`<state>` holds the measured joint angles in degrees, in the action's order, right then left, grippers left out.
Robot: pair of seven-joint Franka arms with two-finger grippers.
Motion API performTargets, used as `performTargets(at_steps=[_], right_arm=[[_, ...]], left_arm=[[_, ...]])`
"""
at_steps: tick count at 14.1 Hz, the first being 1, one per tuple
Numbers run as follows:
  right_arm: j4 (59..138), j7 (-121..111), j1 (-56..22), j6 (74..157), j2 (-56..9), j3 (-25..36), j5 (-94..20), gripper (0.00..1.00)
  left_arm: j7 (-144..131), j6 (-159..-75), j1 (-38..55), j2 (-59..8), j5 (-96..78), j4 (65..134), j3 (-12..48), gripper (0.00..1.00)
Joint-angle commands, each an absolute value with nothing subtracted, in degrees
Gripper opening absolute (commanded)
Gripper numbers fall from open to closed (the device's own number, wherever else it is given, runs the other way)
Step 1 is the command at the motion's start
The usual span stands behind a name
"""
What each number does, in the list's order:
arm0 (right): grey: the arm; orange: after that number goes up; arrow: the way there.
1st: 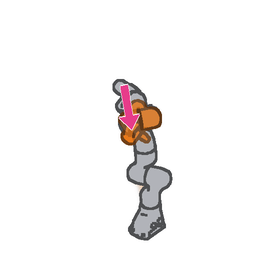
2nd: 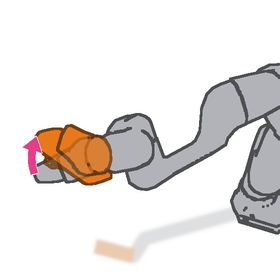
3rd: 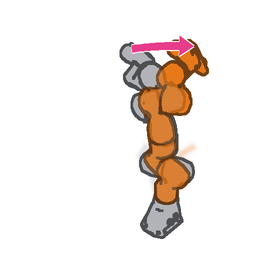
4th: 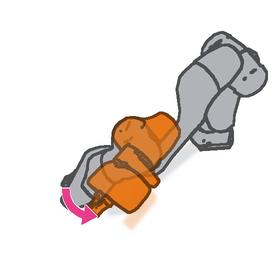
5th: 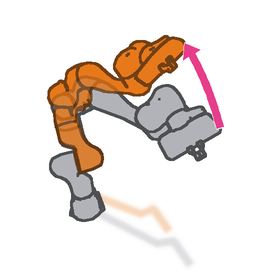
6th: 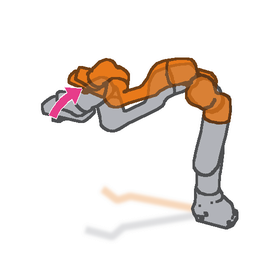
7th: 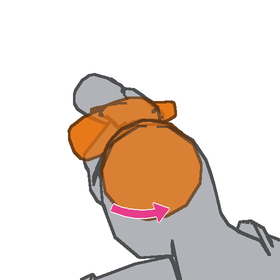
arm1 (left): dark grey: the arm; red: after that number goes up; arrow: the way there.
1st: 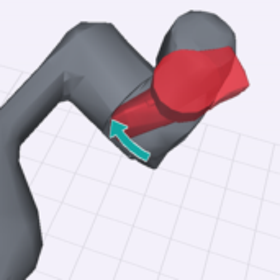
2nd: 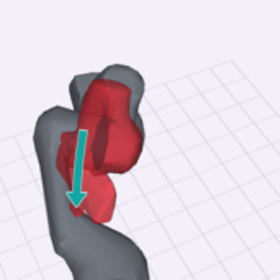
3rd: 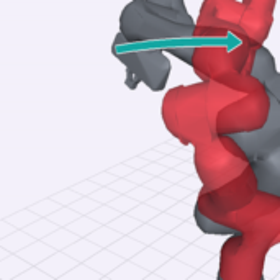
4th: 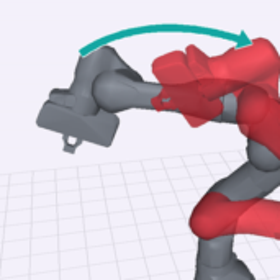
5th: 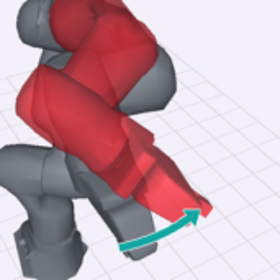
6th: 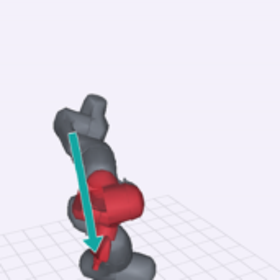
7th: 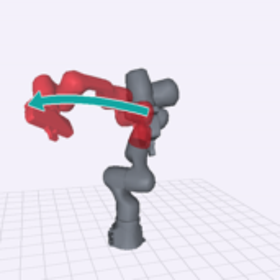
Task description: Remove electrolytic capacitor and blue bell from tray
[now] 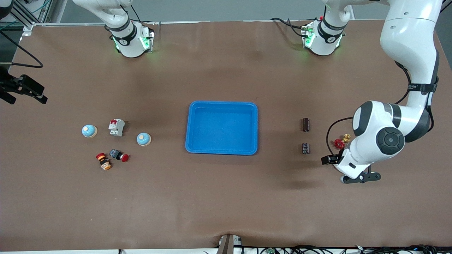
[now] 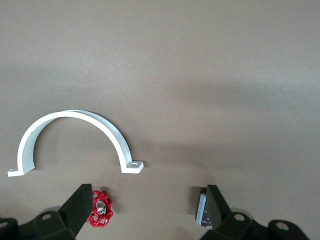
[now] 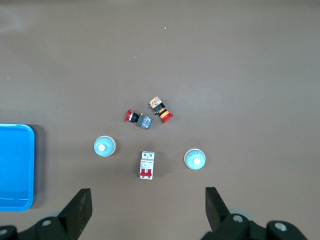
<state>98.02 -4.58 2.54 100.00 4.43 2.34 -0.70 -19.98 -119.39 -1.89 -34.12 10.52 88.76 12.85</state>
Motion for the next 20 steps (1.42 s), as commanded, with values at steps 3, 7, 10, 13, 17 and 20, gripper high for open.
performTargets(at_steps=[3,7,10,13,17,20], right_arm=[[96.15,-4.48,3.69,98.61,2.99,1.41,-0.35,1.00],[96.15,-4.57,3.87,97.91,2.99,1.49,-0.18,1.00],[96.07,-4.57,3.87,98.00,2.99,1.49,-0.18,1.00],[96.06,-4.66,3.87,98.00,2.99,1.49,-0.18,1.00],[96.06,-4.66,3.87,98.00,2.90,1.49,-0.18,1.00],[96.06,-4.66,3.43,97.91,2.20,1.41,-0.18,1.00]], left_arm=[[-18.98,-117.86,-2.46,-34.10,10.72,87.54,12.92,1.00],[-18.90,-116.55,-2.55,-32.17,10.29,87.37,12.92,1.00],[-18.63,-114.97,-1.94,-30.76,9.67,87.28,11.87,1.00],[-16.10,-113.82,0.78,-29.45,7.13,87.28,7.76,1.00],[-7.92,-109.44,4.83,-25.67,1.32,87.28,-0.26,1.00],[-4.50,-105.31,4.57,-21.46,1.06,87.28,-1.23,1.00]])
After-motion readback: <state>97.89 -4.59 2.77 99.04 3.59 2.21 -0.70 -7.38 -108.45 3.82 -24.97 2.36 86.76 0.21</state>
